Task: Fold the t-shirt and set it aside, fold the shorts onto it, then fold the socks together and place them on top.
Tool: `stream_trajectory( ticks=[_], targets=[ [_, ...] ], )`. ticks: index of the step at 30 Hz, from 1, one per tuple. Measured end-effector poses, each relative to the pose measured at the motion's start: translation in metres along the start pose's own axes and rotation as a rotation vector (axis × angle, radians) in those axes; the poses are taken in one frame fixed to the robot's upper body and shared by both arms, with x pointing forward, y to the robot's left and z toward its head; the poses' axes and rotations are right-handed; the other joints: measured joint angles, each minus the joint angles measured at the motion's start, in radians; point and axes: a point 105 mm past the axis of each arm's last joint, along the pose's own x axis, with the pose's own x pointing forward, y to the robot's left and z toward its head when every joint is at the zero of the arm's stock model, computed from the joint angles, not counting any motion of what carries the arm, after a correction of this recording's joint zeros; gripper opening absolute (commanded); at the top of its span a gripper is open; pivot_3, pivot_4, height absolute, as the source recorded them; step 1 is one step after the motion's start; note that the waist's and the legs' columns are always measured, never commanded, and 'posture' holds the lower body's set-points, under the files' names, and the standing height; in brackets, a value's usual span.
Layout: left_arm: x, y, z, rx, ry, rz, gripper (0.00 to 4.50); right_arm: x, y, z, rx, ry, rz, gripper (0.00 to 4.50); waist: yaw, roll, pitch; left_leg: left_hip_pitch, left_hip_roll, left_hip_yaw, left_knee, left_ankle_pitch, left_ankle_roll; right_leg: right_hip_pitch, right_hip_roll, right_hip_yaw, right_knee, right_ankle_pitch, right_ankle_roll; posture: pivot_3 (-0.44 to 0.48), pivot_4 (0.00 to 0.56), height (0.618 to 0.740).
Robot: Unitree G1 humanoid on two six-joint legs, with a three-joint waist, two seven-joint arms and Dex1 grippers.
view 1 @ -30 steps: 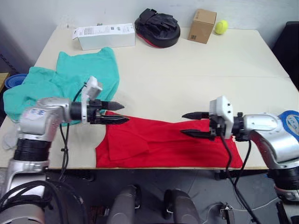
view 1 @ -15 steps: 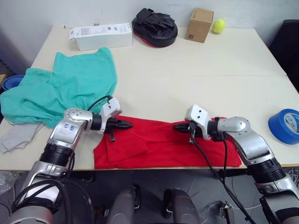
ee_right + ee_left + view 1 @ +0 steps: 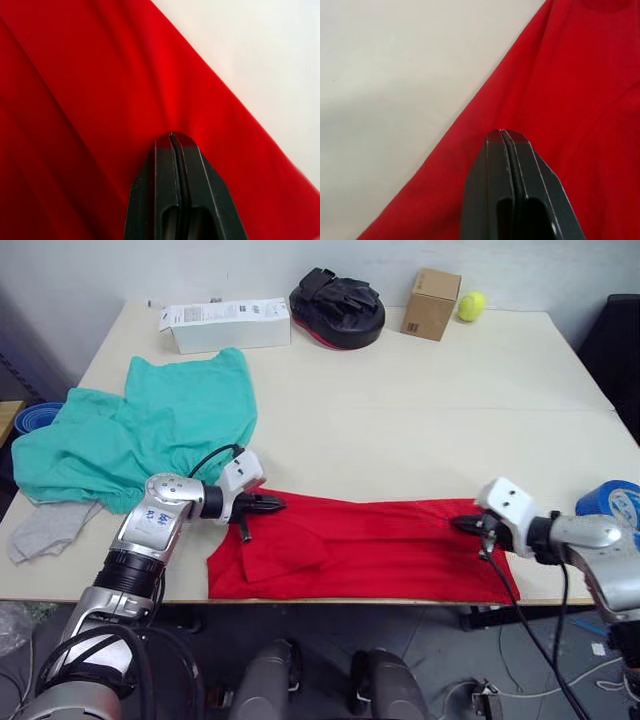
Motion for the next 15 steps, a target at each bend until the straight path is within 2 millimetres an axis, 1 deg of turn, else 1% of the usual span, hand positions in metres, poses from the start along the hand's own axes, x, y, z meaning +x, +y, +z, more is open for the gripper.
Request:
stream_trajectory(
  ticks=[3, 6, 8, 9, 11, 13, 15],
  targets=[
    [-0.002, 0.000, -0.001, -0.003, -0.008, 0.021, 0.03, -0.008, -0.007, -0.007, 0.028, 0.016, -0.030, 0.00, -0.003, 0.001, 0.000, 0.000, 0.000, 0.000, 0.000, 0.000, 0.000, 0.000, 0.000, 0.000, 0.000, 0.000, 0.000, 0.000, 0.150, 0.740],
    [-0.003, 0.000, -0.002, -0.029, -0.034, 0.042, 0.03, -0.006, -0.004, 0.001, 0.076, -0.022, -0.007, 0.00, -0.007, 0.001, 0.000, -0.001, 0.000, 0.000, -0.001, 0.000, 0.000, -0.001, 0.000, 0.000, 0.000, 0.000, 0.000, 0.000, 0.150, 0.740],
    [-0.003, 0.000, -0.002, -0.042, -0.040, 0.052, 0.03, 0.001, 0.001, 0.023, 0.106, -0.108, 0.028, 0.00, -0.012, 0.002, 0.000, -0.001, 0.000, 0.000, -0.001, 0.000, 0.000, -0.001, 0.000, 0.000, 0.000, 0.000, 0.000, 0.000, 0.150, 0.740],
    [-0.003, -0.001, 0.000, -0.042, -0.045, 0.054, 0.03, 0.006, 0.004, 0.040, 0.114, -0.166, 0.045, 0.00, -0.016, 0.002, 0.000, -0.001, 0.000, 0.000, -0.001, 0.000, 0.000, -0.002, 0.000, 0.000, 0.000, 0.000, 0.000, 0.000, 0.150, 0.740],
    [0.002, -0.005, 0.003, -0.046, -0.058, 0.043, 0.03, 0.012, 0.009, 0.065, 0.113, -0.242, 0.064, 0.00, -0.019, 0.002, 0.000, -0.001, 0.000, 0.000, -0.002, 0.000, -0.001, -0.002, 0.000, 0.000, 0.000, 0.000, 0.000, 0.000, 0.150, 0.740],
    [0.003, -0.008, 0.004, -0.048, -0.063, 0.038, 0.03, 0.020, 0.013, 0.078, 0.119, -0.271, 0.075, 0.00, -0.017, 0.002, 0.000, -0.002, 0.000, -0.001, -0.003, 0.000, -0.001, -0.002, 0.000, -0.002, 0.000, 0.000, 0.000, 0.000, 0.150, 0.740],
    [0.004, -0.008, 0.005, -0.048, -0.062, 0.043, 0.03, 0.034, 0.022, 0.080, 0.129, -0.269, 0.095, 0.00, -0.016, 0.002, 0.000, -0.002, -0.001, -0.001, -0.005, -0.001, -0.001, -0.003, -0.001, -0.002, 0.000, 0.000, 0.001, 0.000, 0.150, 0.740]
  ],
)
